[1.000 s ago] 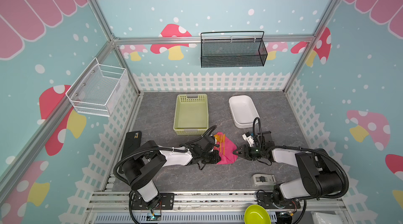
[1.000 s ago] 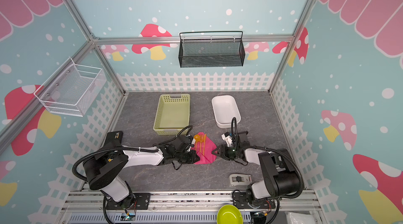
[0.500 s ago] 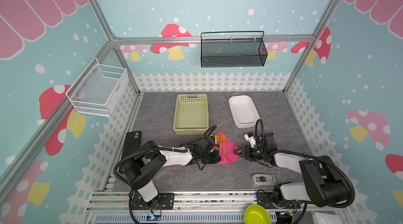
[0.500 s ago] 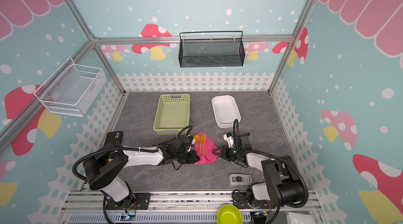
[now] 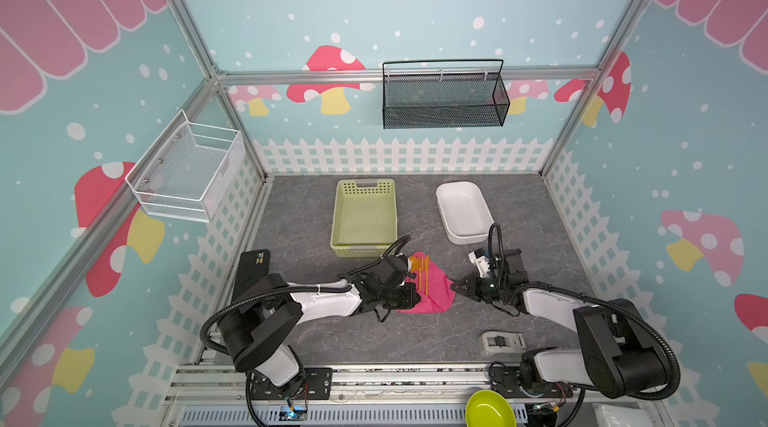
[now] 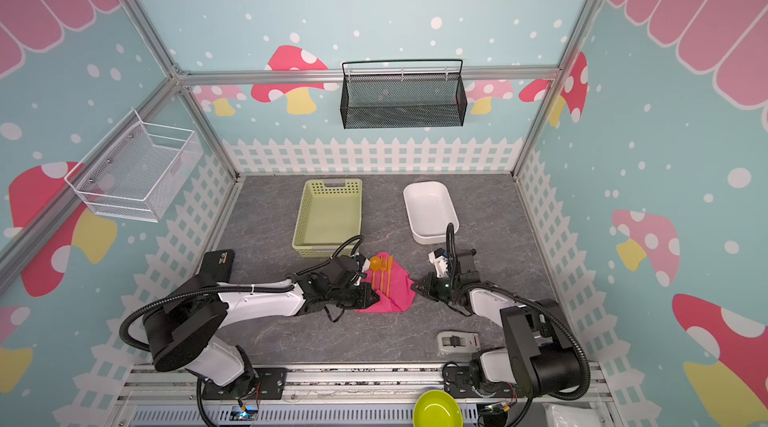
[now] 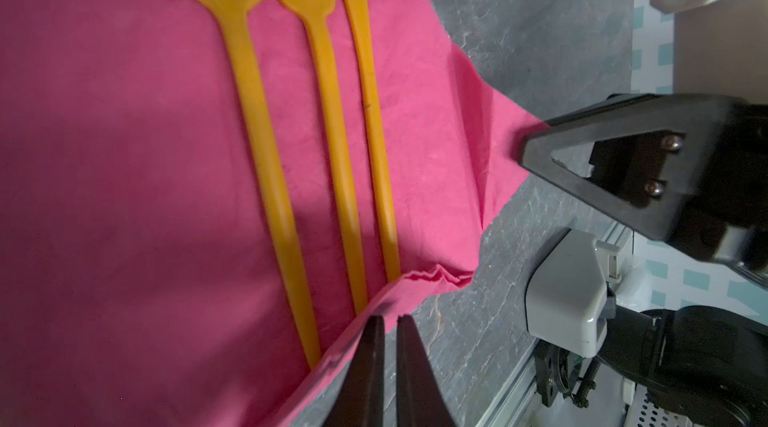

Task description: Place the utensils on the paper napkin and roll it up

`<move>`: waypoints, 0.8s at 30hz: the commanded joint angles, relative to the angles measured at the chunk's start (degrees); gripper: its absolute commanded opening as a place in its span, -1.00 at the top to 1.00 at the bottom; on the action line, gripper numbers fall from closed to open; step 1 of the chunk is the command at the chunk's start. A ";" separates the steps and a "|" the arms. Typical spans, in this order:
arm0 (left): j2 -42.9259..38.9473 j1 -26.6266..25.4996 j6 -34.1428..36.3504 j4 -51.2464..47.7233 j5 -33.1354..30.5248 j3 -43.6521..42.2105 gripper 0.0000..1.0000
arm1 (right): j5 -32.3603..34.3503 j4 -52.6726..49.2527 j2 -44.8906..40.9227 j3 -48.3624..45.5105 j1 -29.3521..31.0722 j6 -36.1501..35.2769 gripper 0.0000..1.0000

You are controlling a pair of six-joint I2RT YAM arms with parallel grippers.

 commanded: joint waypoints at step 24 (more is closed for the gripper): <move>6.17 0.28 2.68 -1.04 -0.04 4.05 0.95 | 1.02 -6.33 -2.98 4.76 0.68 -1.53 0.92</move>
